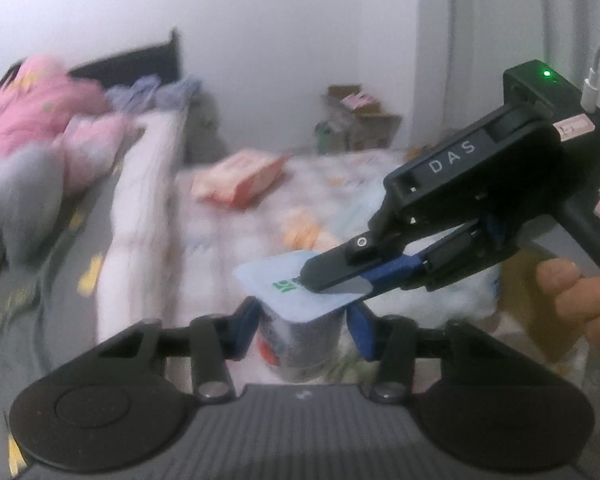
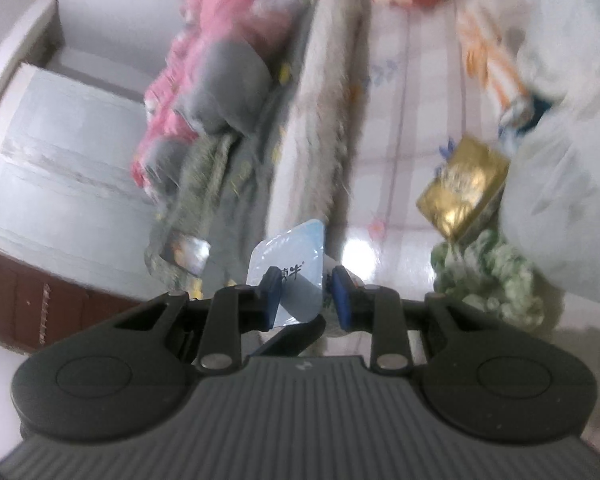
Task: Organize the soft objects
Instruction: 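Carry the yogurt cup over the cardboard box and release it inside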
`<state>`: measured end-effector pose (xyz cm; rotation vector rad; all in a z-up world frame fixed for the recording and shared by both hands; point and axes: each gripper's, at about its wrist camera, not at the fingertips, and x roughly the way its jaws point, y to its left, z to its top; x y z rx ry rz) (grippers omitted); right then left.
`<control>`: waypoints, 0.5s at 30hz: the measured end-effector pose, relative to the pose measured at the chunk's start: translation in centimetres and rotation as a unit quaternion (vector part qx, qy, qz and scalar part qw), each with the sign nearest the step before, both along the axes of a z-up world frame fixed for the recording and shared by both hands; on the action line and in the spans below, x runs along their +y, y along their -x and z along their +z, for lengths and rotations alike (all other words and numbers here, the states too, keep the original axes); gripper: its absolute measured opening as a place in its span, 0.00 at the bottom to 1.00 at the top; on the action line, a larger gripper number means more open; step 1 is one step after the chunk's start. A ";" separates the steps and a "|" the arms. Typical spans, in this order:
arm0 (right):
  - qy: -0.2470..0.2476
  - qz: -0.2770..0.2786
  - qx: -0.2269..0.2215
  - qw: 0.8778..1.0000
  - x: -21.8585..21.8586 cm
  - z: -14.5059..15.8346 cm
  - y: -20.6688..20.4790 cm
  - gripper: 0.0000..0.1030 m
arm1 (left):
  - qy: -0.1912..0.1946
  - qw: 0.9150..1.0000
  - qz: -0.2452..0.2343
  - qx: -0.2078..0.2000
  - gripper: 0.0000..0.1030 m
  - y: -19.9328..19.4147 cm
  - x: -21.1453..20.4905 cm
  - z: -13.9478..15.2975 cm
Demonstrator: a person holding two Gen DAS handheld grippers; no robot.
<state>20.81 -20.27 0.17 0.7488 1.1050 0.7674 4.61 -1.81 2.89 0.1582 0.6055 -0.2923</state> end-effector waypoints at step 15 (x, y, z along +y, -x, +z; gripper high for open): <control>0.053 -0.207 -0.035 0.976 -23.2 7.2 7.5 0.28 | 0.017 0.974 -0.226 0.024 0.49 -2.4 -21.9 4.1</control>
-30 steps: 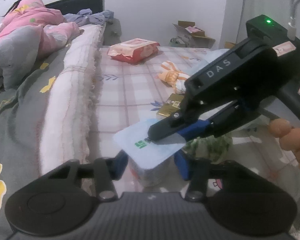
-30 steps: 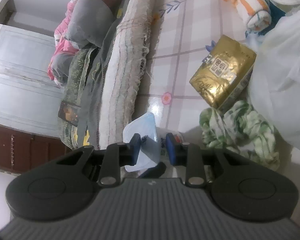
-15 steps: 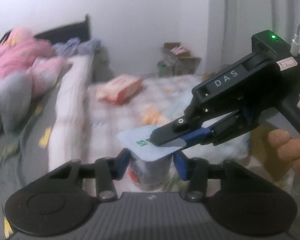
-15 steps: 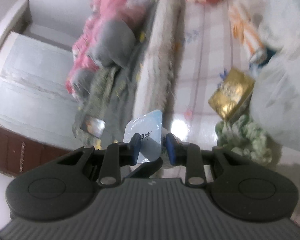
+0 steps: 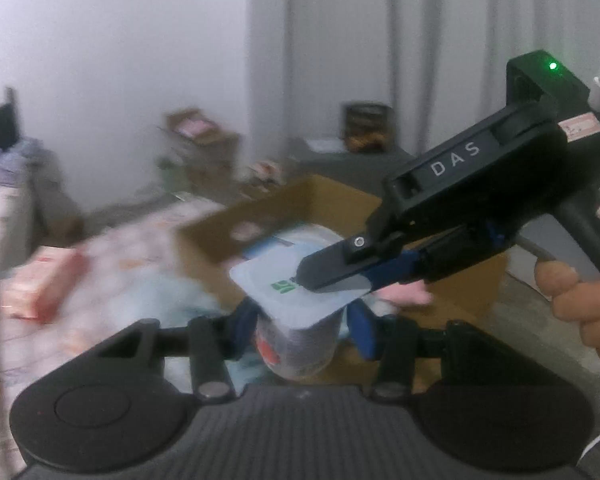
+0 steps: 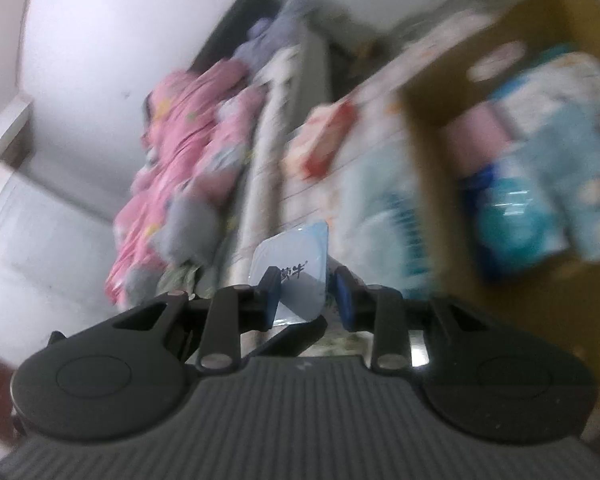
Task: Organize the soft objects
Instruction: 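Carry the yogurt cup over the cardboard box and release it inside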
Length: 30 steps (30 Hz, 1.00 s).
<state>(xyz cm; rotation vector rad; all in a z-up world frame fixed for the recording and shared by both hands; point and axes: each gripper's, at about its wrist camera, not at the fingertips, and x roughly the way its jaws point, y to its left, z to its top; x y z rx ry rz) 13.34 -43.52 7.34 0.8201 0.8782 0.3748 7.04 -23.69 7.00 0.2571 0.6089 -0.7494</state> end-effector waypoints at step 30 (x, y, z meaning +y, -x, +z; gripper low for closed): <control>0.013 -0.031 0.164 0.986 -8.7 -12.6 -3.0 0.40 | -0.057 0.994 -0.047 0.082 0.58 -1.9 -2.4 -3.7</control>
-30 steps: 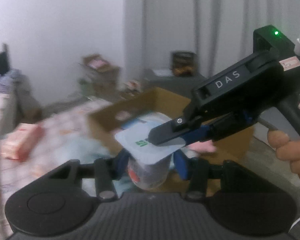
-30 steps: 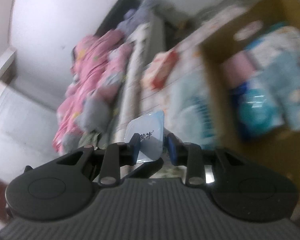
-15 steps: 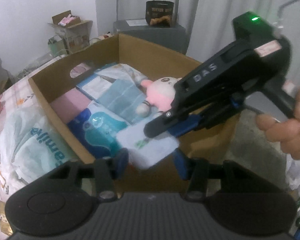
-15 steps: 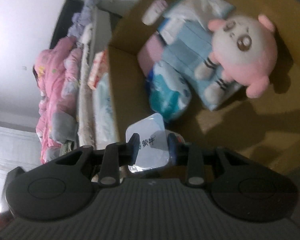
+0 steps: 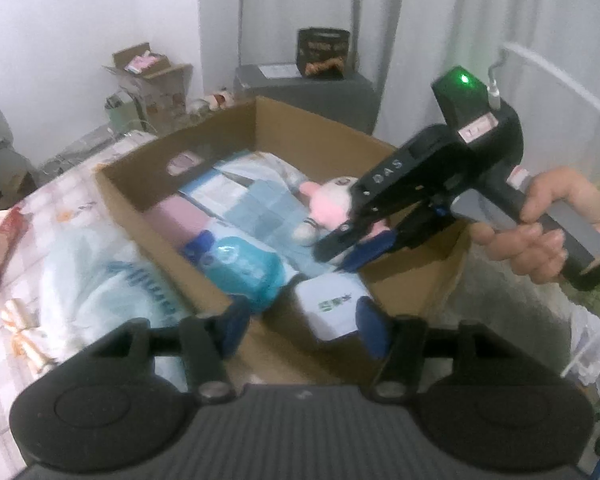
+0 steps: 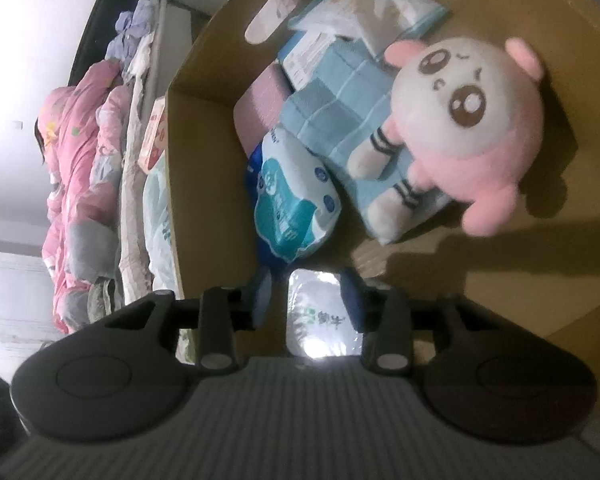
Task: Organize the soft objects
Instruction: 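Carry the yogurt cup over the cardboard box and release it inside, then move the right gripper to the orange-striped rolled cloth and grasp it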
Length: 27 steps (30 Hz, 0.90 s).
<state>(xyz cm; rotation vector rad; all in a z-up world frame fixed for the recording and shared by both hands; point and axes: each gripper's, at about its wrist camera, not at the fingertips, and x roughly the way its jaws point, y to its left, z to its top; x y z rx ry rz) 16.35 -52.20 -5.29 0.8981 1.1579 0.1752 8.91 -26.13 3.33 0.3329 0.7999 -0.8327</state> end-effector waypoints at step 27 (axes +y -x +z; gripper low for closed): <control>0.001 0.076 0.028 0.997 3.2 -2.8 0.5 0.35 | 0.016 0.982 0.188 0.018 0.59 2.1 15.3 -3.3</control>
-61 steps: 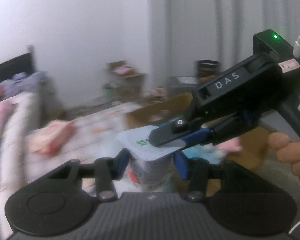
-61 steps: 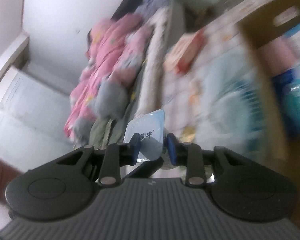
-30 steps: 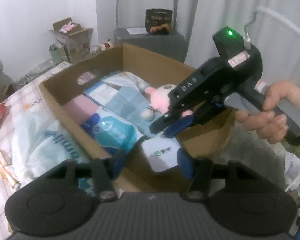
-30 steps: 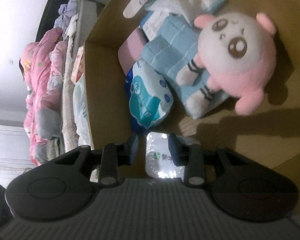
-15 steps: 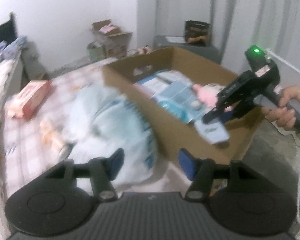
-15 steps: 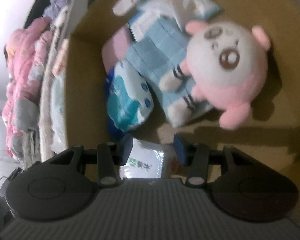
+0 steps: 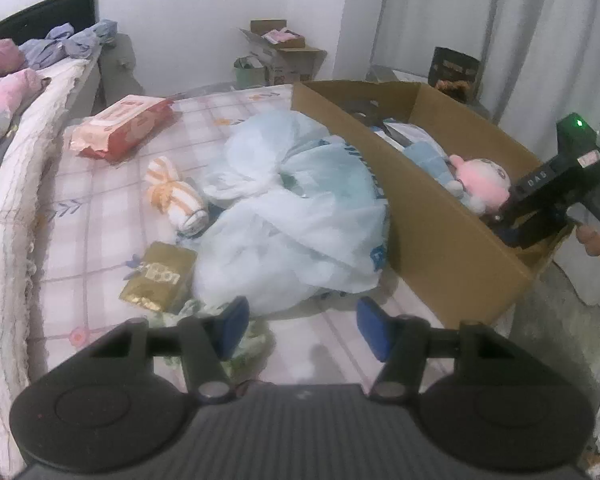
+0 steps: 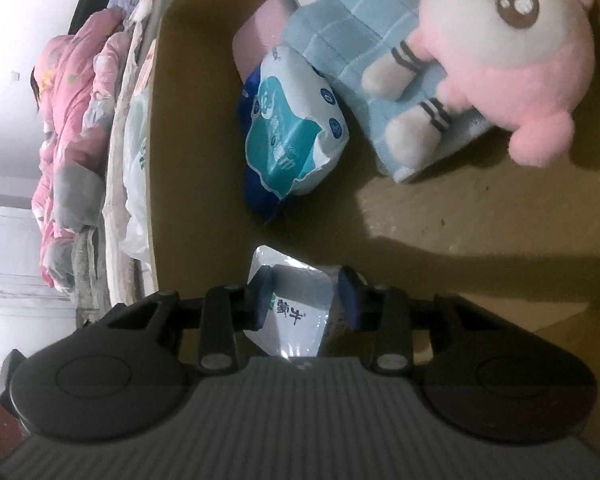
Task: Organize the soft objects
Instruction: 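Move the right gripper to the orange-striped rolled cloth and grasp it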
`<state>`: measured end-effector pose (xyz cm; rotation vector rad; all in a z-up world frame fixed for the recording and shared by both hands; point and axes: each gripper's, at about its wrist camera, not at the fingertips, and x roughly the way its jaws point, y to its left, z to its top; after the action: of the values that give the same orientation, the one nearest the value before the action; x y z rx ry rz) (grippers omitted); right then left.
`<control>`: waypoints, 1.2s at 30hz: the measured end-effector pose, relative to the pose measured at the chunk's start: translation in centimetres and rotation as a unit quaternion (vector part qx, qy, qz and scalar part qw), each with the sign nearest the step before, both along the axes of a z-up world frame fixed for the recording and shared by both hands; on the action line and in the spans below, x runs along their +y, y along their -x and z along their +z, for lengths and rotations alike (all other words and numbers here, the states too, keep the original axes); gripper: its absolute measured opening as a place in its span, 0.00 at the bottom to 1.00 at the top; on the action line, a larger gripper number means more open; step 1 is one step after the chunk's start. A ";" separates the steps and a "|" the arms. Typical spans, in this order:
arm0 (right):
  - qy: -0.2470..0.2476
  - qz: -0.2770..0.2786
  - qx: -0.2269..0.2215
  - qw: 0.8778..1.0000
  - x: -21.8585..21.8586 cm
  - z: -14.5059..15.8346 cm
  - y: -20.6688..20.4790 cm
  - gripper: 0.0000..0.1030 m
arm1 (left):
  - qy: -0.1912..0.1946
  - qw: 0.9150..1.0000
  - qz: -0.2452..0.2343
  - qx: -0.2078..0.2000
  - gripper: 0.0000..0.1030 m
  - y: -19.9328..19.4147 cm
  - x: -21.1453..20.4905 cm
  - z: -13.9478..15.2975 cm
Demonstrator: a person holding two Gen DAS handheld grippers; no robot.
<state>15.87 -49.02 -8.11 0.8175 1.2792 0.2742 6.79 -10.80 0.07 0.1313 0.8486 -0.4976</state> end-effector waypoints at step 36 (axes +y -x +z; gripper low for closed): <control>0.175 0.249 -0.111 0.946 29.2 8.8 -21.0 0.50 | -0.035 0.998 0.054 0.009 0.61 -11.5 6.8 -5.2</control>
<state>36.84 -19.82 0.69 0.1433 1.2580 0.5091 18.29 -4.04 -5.17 0.1449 0.8857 -0.3693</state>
